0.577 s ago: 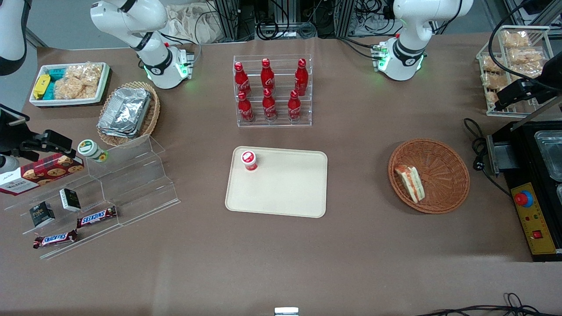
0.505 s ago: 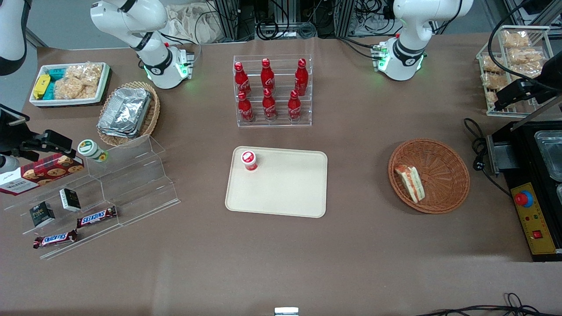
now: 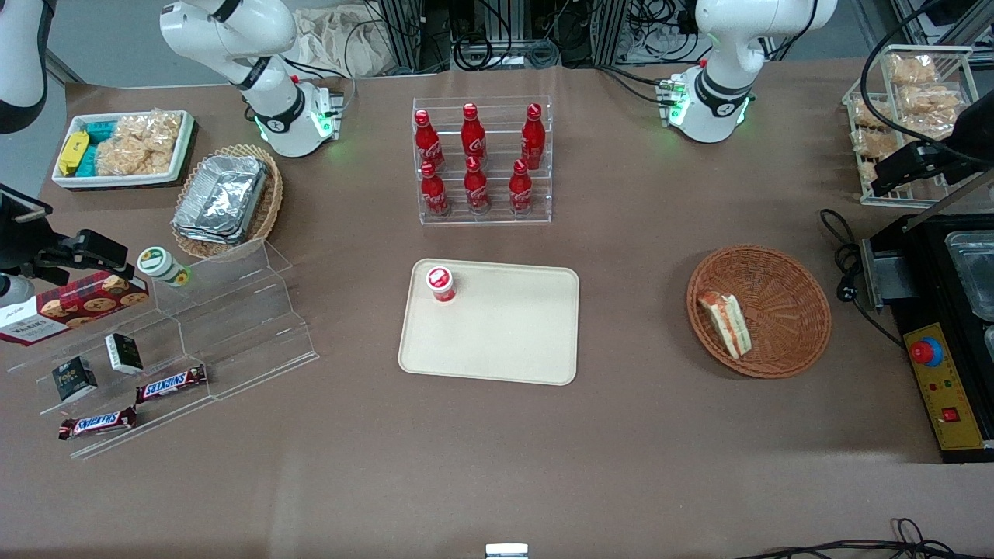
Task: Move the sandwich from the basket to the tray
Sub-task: 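Move the left gripper over the wrapped sandwich in the wicker basket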
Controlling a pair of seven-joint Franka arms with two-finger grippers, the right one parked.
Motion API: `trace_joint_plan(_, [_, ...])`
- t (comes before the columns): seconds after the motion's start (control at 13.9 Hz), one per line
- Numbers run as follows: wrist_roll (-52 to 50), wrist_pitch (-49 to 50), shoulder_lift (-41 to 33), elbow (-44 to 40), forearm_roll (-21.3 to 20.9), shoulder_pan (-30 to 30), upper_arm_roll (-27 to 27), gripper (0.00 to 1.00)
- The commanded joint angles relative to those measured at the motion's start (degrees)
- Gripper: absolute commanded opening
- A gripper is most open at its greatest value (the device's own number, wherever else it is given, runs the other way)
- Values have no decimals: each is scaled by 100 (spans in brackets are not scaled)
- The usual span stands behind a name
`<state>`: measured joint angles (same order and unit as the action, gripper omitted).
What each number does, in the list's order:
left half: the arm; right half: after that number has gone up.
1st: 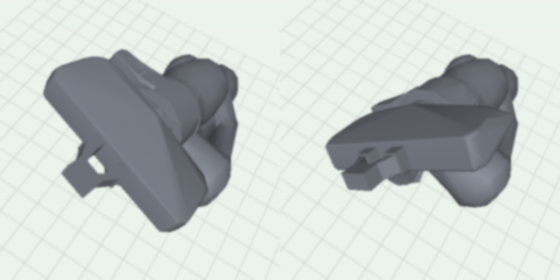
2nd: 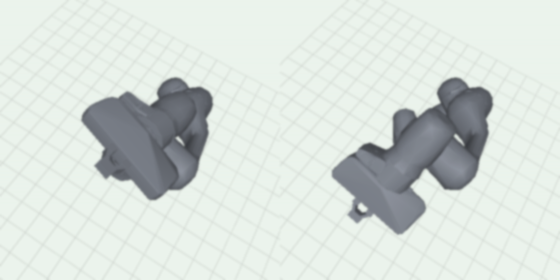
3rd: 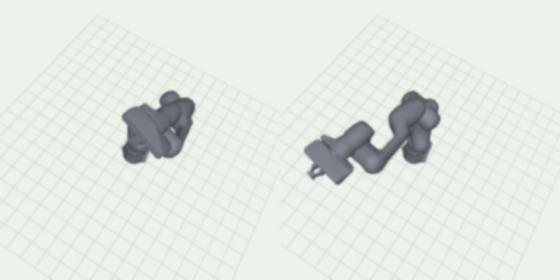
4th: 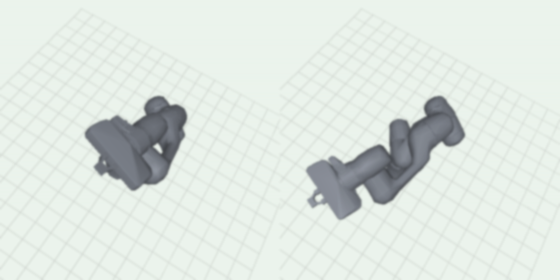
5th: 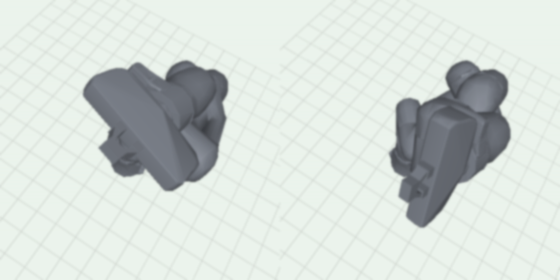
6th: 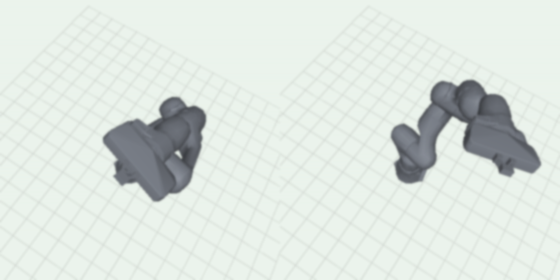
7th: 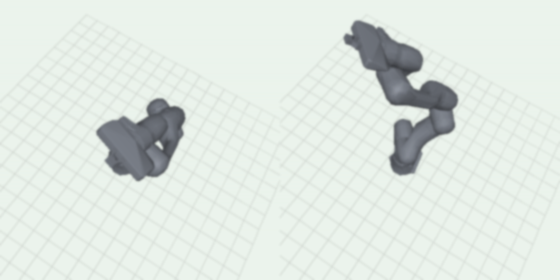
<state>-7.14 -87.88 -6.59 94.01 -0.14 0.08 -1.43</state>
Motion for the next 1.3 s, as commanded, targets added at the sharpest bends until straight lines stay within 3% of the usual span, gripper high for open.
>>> trace_joint_plan(0.0, [55, 43, 104, 3, 58, 28, 29, 100])
trace_joint_plan(0.5, [-1429, -738, 1228, -23, -56, 10, 538, 100])
trace_joint_plan(0.94, [-2476, -1696, 2502, 91, -91, -288, 574, 100])
trace_joint_plan(1.23, [-2828, -2863, 2716, 1072, -267, -306, 574, 100])
